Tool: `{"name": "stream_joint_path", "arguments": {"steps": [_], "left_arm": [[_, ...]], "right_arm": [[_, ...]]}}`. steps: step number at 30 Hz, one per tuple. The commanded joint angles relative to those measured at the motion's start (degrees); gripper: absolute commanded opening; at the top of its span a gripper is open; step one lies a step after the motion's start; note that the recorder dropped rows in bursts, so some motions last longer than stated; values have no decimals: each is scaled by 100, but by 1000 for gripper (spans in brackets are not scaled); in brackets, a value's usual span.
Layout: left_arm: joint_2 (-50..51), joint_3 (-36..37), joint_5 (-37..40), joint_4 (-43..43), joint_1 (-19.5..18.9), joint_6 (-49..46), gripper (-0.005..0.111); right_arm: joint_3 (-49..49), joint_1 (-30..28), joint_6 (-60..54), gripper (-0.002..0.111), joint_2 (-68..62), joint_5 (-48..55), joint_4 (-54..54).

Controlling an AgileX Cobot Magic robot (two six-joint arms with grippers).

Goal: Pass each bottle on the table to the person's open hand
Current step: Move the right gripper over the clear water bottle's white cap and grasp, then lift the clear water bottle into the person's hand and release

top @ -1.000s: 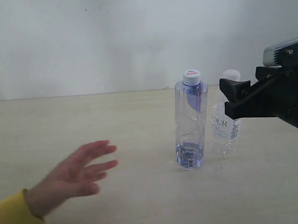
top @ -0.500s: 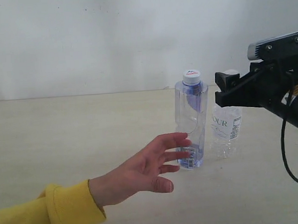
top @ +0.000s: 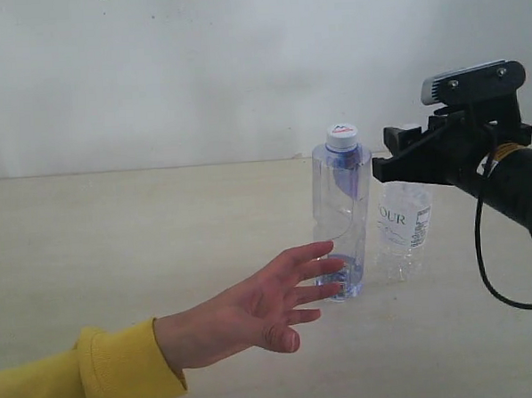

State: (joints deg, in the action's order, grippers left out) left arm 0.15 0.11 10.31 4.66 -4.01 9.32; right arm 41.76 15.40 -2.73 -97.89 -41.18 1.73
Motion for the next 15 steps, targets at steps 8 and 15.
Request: {"name": "stream_joint_path", "arguments": {"steps": [8, 15], "left_arm": [[-15, -11, -5, 25, -15, -7, 4], [-15, -11, -5, 25, -15, -7, 4]], "right_arm": [[22, -57, -160, 0, 139, 686, 290], [-77, -57, -1022, 0, 1675, 1734, 1140]]}}
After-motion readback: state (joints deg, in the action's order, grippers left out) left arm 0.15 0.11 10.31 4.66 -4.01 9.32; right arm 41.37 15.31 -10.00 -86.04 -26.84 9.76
